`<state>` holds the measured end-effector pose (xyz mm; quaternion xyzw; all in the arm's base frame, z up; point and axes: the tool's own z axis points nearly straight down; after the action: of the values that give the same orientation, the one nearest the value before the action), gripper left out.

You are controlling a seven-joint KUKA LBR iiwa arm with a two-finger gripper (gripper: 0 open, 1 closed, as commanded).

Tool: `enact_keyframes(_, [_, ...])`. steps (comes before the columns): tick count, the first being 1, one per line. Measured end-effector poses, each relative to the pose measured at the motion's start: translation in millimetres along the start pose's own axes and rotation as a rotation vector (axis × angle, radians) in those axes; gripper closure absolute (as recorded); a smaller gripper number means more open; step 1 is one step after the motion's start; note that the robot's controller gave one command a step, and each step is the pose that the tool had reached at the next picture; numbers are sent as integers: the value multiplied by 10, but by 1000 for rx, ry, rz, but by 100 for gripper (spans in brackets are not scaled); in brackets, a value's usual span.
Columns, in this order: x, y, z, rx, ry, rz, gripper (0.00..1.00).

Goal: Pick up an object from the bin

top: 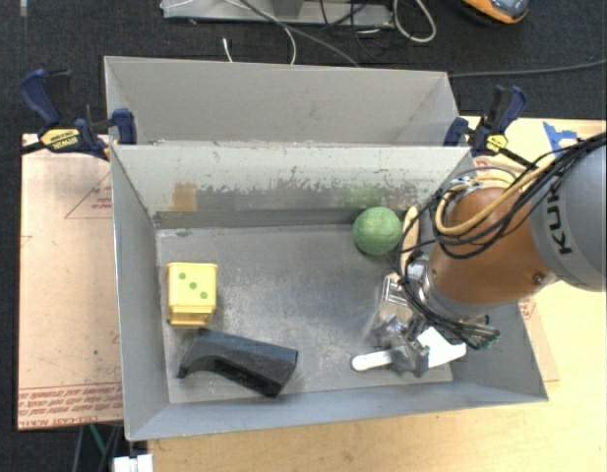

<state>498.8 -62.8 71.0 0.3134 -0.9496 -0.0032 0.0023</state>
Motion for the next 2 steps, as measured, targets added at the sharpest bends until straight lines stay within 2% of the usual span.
enact_keyframes(2, [0, 0, 0, 0, 0, 0, 100])
